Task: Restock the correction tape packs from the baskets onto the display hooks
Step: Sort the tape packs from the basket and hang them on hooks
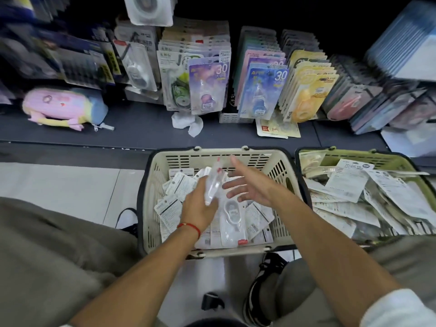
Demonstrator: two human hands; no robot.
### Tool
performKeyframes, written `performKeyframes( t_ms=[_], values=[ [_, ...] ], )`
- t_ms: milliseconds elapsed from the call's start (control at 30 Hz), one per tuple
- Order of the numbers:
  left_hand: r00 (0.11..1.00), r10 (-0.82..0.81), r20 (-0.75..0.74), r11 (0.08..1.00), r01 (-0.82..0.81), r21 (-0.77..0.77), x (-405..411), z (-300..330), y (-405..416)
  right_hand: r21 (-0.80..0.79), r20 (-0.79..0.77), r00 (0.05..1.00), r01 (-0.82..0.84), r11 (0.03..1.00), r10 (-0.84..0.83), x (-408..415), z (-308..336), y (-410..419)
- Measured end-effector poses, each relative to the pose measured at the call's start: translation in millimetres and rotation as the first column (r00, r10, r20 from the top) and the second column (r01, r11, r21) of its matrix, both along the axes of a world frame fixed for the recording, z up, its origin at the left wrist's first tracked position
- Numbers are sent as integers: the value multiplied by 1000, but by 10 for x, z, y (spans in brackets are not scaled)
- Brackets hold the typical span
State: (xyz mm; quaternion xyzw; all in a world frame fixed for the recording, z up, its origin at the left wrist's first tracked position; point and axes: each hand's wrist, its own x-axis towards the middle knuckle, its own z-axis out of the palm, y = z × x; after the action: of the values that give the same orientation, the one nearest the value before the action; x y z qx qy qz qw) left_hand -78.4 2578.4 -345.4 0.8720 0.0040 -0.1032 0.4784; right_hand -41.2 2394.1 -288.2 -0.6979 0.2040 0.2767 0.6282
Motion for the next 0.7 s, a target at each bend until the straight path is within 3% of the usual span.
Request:
performKeyframes(
  t_ms=[33,67,100,133,167,267,500,633,700],
  values=[
    [992,94,-83,991,-101,-90,23,-30,99,-164,6,998,-56,985,58,-35,-95,-9],
    [969,175,-172,960,-206,-187,41,-57,195,-414,-27,984,-171,894,176,-86,-222,-29],
    [940,224,-258,914,-295,-278,57,-82,279,-622,-122,949,-300,723,290,-158,-375,-44],
    [912,244,-330,869,-356,-343,63,-103,357,-714,-236,909,-402,573,344,-252,-522,-30],
    [890,248,-383,834,-398,-384,63,-124,423,-717,-325,881,-466,519,343,-347,-667,-1],
    [857,234,-460,775,-450,-444,49,-183,569,-646,-358,894,-445,621,269,-523,-940,106],
    [836,210,-506,744,-473,-472,78,-266,606,-727,-234,936,-347,592,262,-395,-700,-259],
    [836,128,-534,785,-414,-461,100,-234,562,-521,-103,926,-360,774,362,-128,-278,-535],
    [830,60,-554,812,-363,-456,105,-199,550,-380,-85,875,-471,796,477,-21,-24,-549]
  ],
)
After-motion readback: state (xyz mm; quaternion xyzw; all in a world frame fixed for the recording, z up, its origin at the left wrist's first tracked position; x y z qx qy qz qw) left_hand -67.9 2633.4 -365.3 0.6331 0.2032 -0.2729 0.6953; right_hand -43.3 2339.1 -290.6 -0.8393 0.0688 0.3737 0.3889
